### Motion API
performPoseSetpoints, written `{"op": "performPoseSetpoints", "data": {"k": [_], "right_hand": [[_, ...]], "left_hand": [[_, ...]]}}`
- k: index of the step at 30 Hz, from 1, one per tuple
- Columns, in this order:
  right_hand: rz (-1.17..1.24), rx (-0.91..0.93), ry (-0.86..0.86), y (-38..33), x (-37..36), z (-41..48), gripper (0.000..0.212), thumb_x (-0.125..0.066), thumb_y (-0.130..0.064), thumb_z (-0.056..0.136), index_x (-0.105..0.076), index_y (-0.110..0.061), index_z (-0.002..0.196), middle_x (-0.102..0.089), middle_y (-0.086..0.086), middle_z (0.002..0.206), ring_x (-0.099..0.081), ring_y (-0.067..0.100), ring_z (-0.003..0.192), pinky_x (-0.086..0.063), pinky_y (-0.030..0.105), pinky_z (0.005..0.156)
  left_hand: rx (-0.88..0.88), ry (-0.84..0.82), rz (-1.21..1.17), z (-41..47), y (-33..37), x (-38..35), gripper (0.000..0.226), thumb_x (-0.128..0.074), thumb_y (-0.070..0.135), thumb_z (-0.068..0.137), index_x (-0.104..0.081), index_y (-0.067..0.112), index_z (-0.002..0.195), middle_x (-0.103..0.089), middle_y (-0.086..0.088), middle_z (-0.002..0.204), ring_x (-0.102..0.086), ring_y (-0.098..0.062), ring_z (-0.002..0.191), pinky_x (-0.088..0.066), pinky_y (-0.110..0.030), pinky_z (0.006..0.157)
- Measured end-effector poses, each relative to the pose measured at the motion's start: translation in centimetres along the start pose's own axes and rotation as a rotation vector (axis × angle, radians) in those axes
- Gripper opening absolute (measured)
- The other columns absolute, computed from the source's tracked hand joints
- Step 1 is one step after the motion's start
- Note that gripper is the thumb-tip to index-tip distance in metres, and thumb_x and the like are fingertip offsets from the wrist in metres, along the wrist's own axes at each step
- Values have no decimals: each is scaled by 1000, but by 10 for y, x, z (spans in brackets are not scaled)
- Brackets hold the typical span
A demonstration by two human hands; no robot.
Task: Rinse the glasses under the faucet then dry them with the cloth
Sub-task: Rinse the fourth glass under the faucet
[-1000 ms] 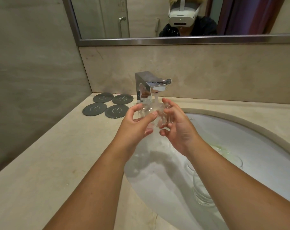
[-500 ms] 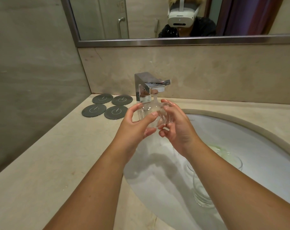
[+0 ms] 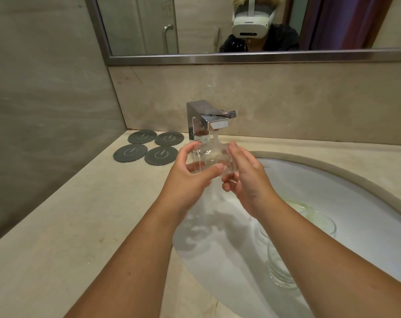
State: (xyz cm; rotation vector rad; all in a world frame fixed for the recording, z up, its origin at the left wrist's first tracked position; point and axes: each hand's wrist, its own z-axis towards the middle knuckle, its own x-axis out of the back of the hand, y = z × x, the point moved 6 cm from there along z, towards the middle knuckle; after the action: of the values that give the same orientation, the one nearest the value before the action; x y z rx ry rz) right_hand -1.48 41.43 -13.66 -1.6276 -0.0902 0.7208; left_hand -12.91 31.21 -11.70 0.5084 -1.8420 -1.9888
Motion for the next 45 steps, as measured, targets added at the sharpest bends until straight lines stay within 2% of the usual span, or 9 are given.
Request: {"op": "performPoseSetpoints", "data": {"k": [6,12,16,24,27,29,35,39,45], "right_hand": [[31,-44,-12,5,0,3,32,-67,-24,100,-70,-26,132,-67,8,96,-54,19,59,-43,31,49],[9,-42,42,10,5,5,38,-74,-36,99,-70,-16,131,-67,12,99,-52,18,56,-42,29,47],[-19,-46,62,11,7,5,45,-77,-44,95,-70,-15,129,-71,10,112,-52,18,55,-43,29,47],[-15,-105,125,8,14,5,52,-72,-57,95,-72,-12,122,-62,7,92,-52,16,57,-45,30,50],[28,-109,71,6,9,7,34,-74,-40,97,-72,-11,116,-63,7,97,-54,17,59,-41,29,49],[13,-81,46,5,7,5,23,-74,-30,97,-71,-14,112,-66,7,99,-51,17,58,-38,28,49],[-35,-43,97,1,6,0,38,-76,-49,93,-72,-16,110,-69,1,82,-49,14,51,-37,27,47],[-71,-50,76,4,3,1,47,-69,-56,97,-73,-14,117,-70,2,86,-51,15,53,-36,27,47],[-5,-33,-6,2,-1,3,26,-60,-23,96,-73,-28,118,-64,2,84,-50,15,56,-38,29,50]], "left_hand": [[53,20,-42,4,-9,-1,63,-87,24,90,-54,38,141,-74,-15,124,-71,-20,123,-62,-35,97],[71,-29,67,5,-13,-4,103,-89,51,61,-41,46,151,-71,-3,136,-67,-14,129,-51,-45,115],[74,-8,140,12,-5,-2,95,-86,38,68,-43,43,153,-73,-5,129,-71,-15,112,-55,-37,104],[105,-16,79,23,3,-8,55,-86,32,89,-57,35,136,-75,-4,122,-65,-14,80,-63,-33,84],[93,-8,71,22,1,-5,46,-85,39,90,-57,39,127,-72,0,122,-65,-10,79,-65,-33,86],[112,-18,87,20,-1,-5,55,-83,45,91,-56,33,138,-73,-3,122,-66,-12,79,-66,-36,90],[66,-149,147,18,-2,-3,85,-90,47,77,-47,41,150,-72,3,131,-73,-9,115,-60,-36,98],[-21,-109,148,15,7,-1,67,-92,29,85,-55,41,139,-73,-2,125,-73,-5,111,-63,-35,95],[59,-58,-2,19,0,1,53,-87,36,89,-57,33,133,-80,-4,116,-76,-16,99,-62,-28,82]]}}
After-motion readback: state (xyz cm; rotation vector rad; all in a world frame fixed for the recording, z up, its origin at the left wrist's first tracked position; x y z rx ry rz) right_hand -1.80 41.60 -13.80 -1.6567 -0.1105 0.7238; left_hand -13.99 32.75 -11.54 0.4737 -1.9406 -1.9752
